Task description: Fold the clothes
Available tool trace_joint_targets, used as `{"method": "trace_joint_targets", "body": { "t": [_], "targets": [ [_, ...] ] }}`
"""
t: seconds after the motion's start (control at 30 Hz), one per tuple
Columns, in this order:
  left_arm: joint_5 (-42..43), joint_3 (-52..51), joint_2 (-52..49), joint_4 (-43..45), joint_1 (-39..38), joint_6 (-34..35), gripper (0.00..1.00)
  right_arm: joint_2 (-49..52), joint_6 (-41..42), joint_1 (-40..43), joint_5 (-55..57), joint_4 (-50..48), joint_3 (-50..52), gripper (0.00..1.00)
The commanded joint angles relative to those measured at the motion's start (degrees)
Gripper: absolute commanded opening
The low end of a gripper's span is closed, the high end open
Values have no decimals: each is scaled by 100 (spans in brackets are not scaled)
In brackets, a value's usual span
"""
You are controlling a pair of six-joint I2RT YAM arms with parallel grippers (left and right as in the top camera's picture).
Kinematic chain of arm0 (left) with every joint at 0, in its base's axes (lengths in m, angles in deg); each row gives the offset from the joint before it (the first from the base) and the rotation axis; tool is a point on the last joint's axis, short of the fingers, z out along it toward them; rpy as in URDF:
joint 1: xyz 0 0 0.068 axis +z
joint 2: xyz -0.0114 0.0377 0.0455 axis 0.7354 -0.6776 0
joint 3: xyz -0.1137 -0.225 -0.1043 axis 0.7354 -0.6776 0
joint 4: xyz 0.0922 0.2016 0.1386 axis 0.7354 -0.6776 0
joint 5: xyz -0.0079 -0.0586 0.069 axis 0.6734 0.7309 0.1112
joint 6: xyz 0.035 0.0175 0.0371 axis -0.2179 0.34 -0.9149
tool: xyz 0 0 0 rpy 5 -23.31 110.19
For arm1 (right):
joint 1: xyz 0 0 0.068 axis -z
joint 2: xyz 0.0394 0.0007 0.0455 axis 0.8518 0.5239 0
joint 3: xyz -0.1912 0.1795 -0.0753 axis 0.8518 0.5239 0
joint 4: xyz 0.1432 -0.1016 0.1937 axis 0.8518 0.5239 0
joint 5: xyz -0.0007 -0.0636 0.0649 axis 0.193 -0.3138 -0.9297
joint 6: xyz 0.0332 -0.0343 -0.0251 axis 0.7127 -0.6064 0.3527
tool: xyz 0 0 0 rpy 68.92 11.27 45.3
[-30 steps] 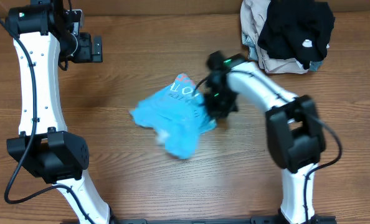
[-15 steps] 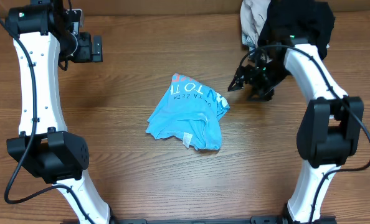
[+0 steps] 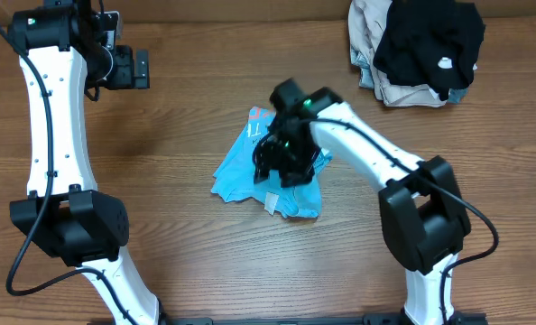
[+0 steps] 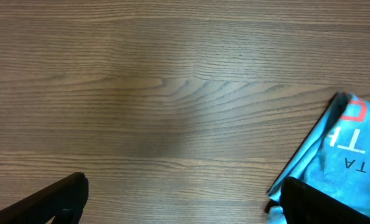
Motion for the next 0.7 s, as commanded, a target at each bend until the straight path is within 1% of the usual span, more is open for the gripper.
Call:
{"method": "trace_joint_targets", "body": {
  "t": [0.0,0.1,0.2,0.3,0.37,0.43,0.57,0.6,0.67],
  "targets": [
    [81,-20,4,22,9,50,100,-144,942,-63,791,-166,472,68],
    [83,-20,4,26,9,50,100,-144,1287,-46,1150,-470,968,68],
    [83,-20,4,24,9,50,100,-144,1357,79,1163,-984,1517,68],
    [83,-20,4,22,9,50,100,-144,1340,321,1266,-1187,1810,68],
    [81,-20,4,22,9,48,100,-144,966,549,1508,-1165,1825,70],
    [81,-20,4,24,9,48,100,-144,557,778,1762,-1187,1792,73],
    [83,-20,4,26,9,50,100,-144,-302,1394,2693,-1438,1716,79],
    [85,-20,4,26,9,50,100,-144,-389,1532,2881,-1488,1698,84],
    [85,-20,4,22,9,50,100,-144,-485,1888,2865,-1460,1530,90]
  ]
}}
